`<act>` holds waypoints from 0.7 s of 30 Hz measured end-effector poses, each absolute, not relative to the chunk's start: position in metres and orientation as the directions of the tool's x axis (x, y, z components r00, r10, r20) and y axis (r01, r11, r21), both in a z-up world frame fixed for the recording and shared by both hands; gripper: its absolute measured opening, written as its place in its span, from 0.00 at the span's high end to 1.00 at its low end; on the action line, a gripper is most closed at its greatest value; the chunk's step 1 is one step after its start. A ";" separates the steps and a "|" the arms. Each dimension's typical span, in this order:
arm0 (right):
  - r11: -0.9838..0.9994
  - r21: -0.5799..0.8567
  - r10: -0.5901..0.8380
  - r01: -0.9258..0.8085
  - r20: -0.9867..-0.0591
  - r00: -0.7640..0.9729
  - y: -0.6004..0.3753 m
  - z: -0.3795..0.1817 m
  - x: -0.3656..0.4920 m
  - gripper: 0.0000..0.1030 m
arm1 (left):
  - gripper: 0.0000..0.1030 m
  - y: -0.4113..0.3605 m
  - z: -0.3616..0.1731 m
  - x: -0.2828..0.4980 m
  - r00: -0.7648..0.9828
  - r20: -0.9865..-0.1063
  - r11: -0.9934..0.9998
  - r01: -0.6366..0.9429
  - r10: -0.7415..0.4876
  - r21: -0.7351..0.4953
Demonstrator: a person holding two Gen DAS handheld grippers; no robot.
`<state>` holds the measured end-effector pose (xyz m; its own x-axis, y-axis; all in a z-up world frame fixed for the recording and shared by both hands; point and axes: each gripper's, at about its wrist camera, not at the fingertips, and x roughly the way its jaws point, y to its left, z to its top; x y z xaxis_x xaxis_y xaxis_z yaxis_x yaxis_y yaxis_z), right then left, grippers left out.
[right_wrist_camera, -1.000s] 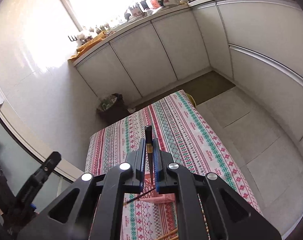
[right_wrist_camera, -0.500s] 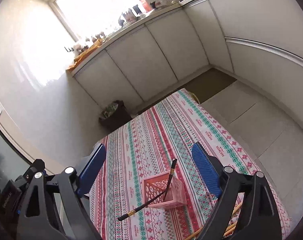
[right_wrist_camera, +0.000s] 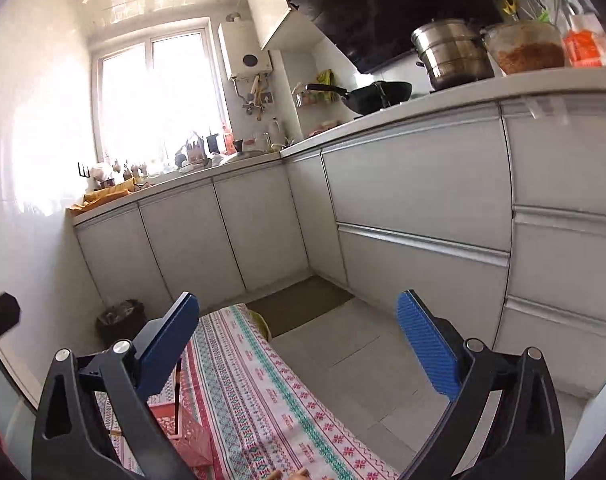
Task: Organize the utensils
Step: 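Lower the left gripper to the pile and grasp a bamboo chopstick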
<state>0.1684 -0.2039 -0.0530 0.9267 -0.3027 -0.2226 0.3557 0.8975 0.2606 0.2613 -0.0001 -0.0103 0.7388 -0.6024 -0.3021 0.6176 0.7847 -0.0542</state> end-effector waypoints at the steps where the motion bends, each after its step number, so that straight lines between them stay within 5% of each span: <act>1: 0.895 0.289 -0.267 0.341 -0.265 0.926 -0.216 -0.059 0.167 0.06 | 0.07 -0.015 -0.017 0.261 0.700 -0.352 0.756 0.654 -0.622 -0.035; 5: 0.839 0.391 -0.201 0.377 -0.422 0.884 -0.261 -0.094 0.172 0.06 | 0.07 -0.059 -0.060 0.274 0.548 -0.571 0.686 0.727 -0.611 -0.037; 10: 0.683 0.561 -0.086 0.467 -0.573 0.815 -0.319 -0.145 0.177 0.06 | 0.07 -0.099 -0.137 0.319 0.255 -0.855 0.672 0.727 -0.452 -0.139; 18: 0.464 0.700 0.242 0.543 -0.690 0.683 -0.343 -0.230 0.200 0.07 | 0.07 -0.153 -0.228 0.363 -0.005 -0.988 0.702 0.703 -0.153 -0.112; 21: 0.466 0.669 0.253 0.579 -0.728 0.637 -0.339 -0.241 0.205 0.07 | 0.21 -0.167 -0.245 0.371 0.004 -0.998 0.694 0.719 -0.055 -0.036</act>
<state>0.2052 -0.3390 -0.2410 0.6371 0.2534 -0.7280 0.5789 0.4664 0.6689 0.3708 -0.1668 -0.2451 0.0037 -0.0554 -0.9985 0.7190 0.6941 -0.0359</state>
